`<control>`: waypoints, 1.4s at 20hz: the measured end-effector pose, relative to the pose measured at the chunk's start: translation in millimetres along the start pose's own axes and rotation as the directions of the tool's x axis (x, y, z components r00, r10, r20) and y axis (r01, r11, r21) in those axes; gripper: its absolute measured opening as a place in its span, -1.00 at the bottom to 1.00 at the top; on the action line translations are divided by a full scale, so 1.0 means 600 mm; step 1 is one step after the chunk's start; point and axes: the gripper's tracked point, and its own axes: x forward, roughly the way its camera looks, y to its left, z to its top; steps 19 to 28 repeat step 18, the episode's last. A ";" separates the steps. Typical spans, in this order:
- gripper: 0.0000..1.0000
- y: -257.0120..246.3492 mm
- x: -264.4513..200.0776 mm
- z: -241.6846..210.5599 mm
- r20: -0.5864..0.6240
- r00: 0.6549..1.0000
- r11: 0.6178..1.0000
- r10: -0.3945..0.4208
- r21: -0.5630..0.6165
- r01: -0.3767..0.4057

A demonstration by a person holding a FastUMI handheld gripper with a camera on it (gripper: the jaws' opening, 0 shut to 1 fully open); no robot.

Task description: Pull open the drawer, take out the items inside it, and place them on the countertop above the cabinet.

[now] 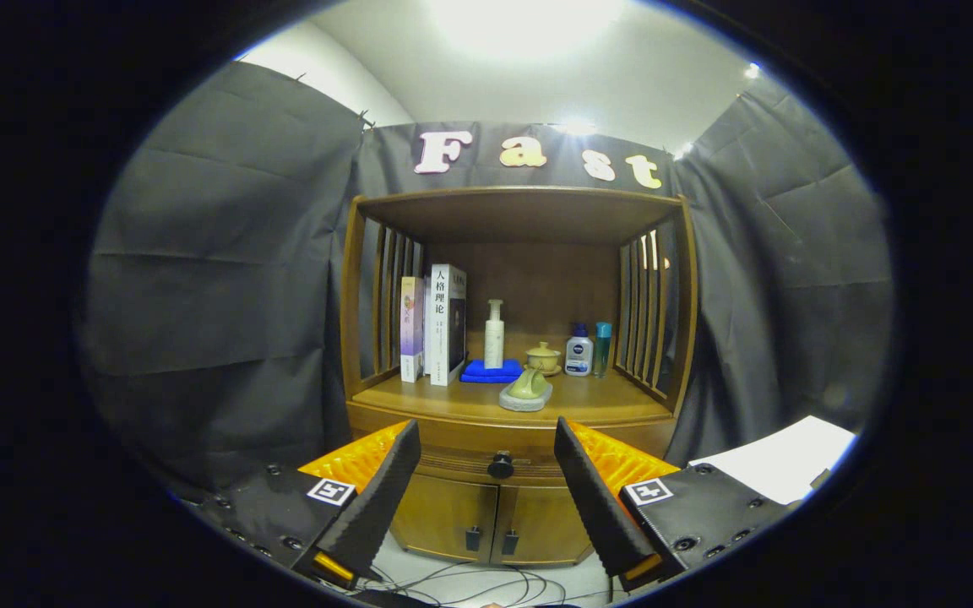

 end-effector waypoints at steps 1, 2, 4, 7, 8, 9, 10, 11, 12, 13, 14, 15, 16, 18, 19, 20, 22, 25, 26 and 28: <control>1.00 -0.008 -0.013 0.004 0.009 1.000 1.000 0.000 0.007 0.000; 1.00 -0.018 -0.023 0.006 0.013 1.000 1.000 -0.002 0.009 0.002; 1.00 -0.039 -0.039 0.010 0.023 1.000 1.000 -0.012 0.020 0.011; 1.00 -0.071 -0.058 0.003 0.034 0.999 0.999 -0.040 0.034 0.039; 1.00 -0.083 -0.059 -0.003 0.028 0.998 0.998 -0.050 0.036 0.049; 1.00 -0.092 -0.061 -0.007 0.023 0.998 0.997 -0.059 0.041 0.058; 0.99 -0.101 -0.058 -0.006 0.023 0.997 0.997 -0.068 0.050 0.066; 0.99 -0.107 -0.055 -0.006 0.027 0.997 0.995 -0.074 0.065 0.072; 0.99 -0.111 -0.055 -0.007 0.031 0.997 0.994 -0.076 0.083 0.073; 0.99 -0.113 -0.056 -0.009 0.033 0.997 0.992 -0.076 0.100 0.073; 0.95 -0.117 -0.056 -0.014 0.032 0.997 0.991 -0.077 0.110 0.073; 0.95 -0.121 -0.056 -0.018 0.028 0.996 0.991 -0.079 0.111 0.076; 0.95 -0.128 -0.055 -0.022 0.022 0.996 0.991 -0.082 0.107 0.080; 0.95 -0.140 -0.055 -0.025 0.018 0.995 0.990 -0.095 0.104 0.093; 0.95 -0.140 -0.055 -0.025 0.018 0.995 0.990 -0.095 0.104 0.093; 0.95 -0.140 -0.055 -0.025 0.018 0.995 0.990 -0.095 0.104 0.093; 0.95 -0.140 -0.055 -0.025 0.018 0.995 0.990 -0.095 0.104 0.093; 0.95 -0.140 -0.055 -0.025 0.018 0.995 0.990 -0.095 0.104 0.093; 0.95 -0.140 -0.055 -0.025 0.018 0.995 0.990 -0.095 0.104 0.093; 0.95 -0.140 -0.055 -0.025 0.018 0.995 0.990 -0.095 0.104 0.093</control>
